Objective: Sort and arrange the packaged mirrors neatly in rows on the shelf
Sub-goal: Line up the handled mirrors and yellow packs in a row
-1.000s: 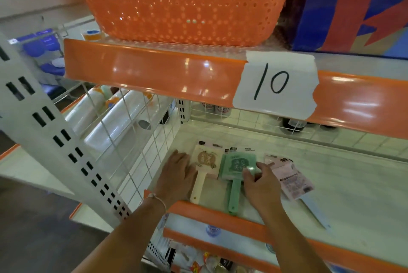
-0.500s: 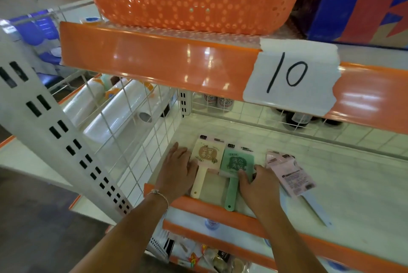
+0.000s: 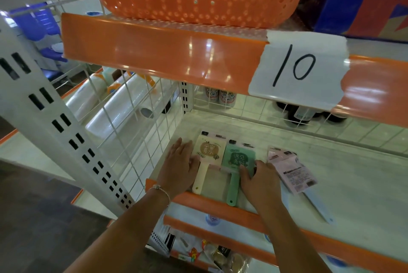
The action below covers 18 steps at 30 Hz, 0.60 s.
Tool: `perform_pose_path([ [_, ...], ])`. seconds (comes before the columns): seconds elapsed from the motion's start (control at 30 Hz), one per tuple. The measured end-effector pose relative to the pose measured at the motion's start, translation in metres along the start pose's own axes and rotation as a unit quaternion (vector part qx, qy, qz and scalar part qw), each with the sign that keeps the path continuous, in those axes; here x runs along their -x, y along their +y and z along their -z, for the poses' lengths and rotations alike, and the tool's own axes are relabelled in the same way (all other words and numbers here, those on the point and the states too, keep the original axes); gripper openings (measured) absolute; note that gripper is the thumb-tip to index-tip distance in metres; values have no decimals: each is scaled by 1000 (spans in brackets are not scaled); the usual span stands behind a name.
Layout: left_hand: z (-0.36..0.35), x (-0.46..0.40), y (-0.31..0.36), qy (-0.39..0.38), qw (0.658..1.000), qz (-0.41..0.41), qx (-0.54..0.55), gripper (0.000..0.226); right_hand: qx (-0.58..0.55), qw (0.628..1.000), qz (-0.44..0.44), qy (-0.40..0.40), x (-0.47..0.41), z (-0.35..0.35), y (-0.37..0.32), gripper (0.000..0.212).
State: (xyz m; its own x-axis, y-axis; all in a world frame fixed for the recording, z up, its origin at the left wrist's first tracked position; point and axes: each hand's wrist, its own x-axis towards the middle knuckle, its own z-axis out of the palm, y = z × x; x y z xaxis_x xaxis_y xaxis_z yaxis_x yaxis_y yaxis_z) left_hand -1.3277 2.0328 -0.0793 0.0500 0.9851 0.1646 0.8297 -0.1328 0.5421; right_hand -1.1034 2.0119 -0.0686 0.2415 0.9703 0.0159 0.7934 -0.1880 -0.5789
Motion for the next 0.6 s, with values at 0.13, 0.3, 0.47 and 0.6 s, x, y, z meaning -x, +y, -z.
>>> perform_pose_path([
  [0.13,0,1,-1,-15,999,-42,1,52,-14,1000,2,-1,-2,-3,1,31],
  [0.3,2,1,0,-14,999,-52,7,47,-48,999,4,11,-3,-8,4,27],
  [0.47,2,1,2,-13,999,-47,14,44,-34,999,7,17,0,-7,3,27],
  [0.6,3,2,2,-17,999,-42,23,45,-26,1000,7,6,0,-6,4,28],
])
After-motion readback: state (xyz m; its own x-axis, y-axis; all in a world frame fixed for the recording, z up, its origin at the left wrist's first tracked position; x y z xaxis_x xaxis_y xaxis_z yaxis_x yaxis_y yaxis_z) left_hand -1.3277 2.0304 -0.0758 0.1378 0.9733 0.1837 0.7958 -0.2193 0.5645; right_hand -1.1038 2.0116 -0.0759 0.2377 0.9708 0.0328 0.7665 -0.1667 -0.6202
